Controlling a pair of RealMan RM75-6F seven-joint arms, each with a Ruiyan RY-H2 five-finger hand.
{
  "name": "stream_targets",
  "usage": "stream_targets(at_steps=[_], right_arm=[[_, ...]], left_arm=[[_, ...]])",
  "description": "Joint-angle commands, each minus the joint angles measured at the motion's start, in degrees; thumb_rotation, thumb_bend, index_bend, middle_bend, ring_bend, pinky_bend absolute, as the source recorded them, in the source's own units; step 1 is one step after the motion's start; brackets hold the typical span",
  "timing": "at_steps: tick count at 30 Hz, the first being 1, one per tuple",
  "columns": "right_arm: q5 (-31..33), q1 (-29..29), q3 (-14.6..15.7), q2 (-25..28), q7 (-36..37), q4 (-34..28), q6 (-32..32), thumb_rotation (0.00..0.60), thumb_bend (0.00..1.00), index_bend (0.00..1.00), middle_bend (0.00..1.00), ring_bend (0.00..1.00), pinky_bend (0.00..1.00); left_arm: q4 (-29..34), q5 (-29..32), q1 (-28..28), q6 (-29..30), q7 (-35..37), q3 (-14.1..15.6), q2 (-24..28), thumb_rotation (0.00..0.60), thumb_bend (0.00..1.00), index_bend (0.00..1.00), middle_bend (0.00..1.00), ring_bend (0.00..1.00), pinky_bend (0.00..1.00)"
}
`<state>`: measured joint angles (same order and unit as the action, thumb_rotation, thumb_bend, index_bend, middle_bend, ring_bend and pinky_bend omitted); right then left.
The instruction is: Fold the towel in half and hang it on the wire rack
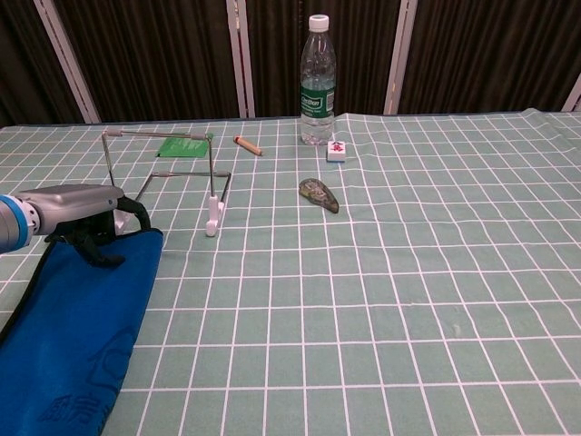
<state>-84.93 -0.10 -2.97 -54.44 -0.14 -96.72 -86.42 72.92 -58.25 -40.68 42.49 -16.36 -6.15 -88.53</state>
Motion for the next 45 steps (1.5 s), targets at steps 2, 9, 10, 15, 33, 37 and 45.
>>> stream_targets(at_steps=[2,9,10,15,33,37,45], right_arm=[[0.15,0.09,0.0,-0.09,-0.13,0.07,0.19,0.6,0.0,0.12,0.0,0.0,0.0],[0.15,0.05,0.01,-0.08,-0.09,0.05,0.09,0.6,0.0,0.13,0.0,0.0,0.0],[0.13,0.04,0.03,-0.08,-0.13,0.06,0.1,0.6,0.0,0.13,0.0,0.0,0.0],[0.04,0.05,0.06,-0.09,-0.22,0.01,0.05,0.6,0.0,0.13,0.0,0.0,0.0],[-0.06,0.05,0.1,-0.1,-0.3,-0.06,-0.03,0.6,0.0,0.13,0.0,0.0,0.0],[-0.16,0.03,0.15,-0.1,-0.26,-0.07,-0.06,0.6,0.0,0.13,0.0,0.0,0.0],[-0.48,-0.13,0.23,-0.02,-0.22,-0.18,-0.46,0.6,0.0,0.13,0.0,0.0,0.0]], left_arm=[[0.01,0.2,-0.07,-0.15,0.47,0.15,-0.02,0.6,0.42,0.38,0.97,0.95,1.0],[0.02,-1.57,0.57,1.33,2.29,0.47,-0.06,0.6,0.42,0.44,0.97,0.95,1.0],[-0.04,-1.77,0.61,1.39,2.45,0.55,-0.07,0.6,0.42,0.44,0.97,0.95,1.0],[-0.16,-1.83,0.47,1.37,2.56,0.59,-0.11,0.6,0.42,0.44,0.96,0.95,1.0],[0.69,-2.38,0.38,1.89,2.9,0.81,0.37,0.6,0.52,0.55,0.96,0.95,1.0],[1.06,-3.16,0.56,2.49,3.27,0.89,0.56,0.6,0.53,0.58,0.96,0.95,1.0],[2.0,-4.42,0.46,2.59,3.37,1.34,1.11,0.6,0.66,0.72,0.96,0.95,1.0]])
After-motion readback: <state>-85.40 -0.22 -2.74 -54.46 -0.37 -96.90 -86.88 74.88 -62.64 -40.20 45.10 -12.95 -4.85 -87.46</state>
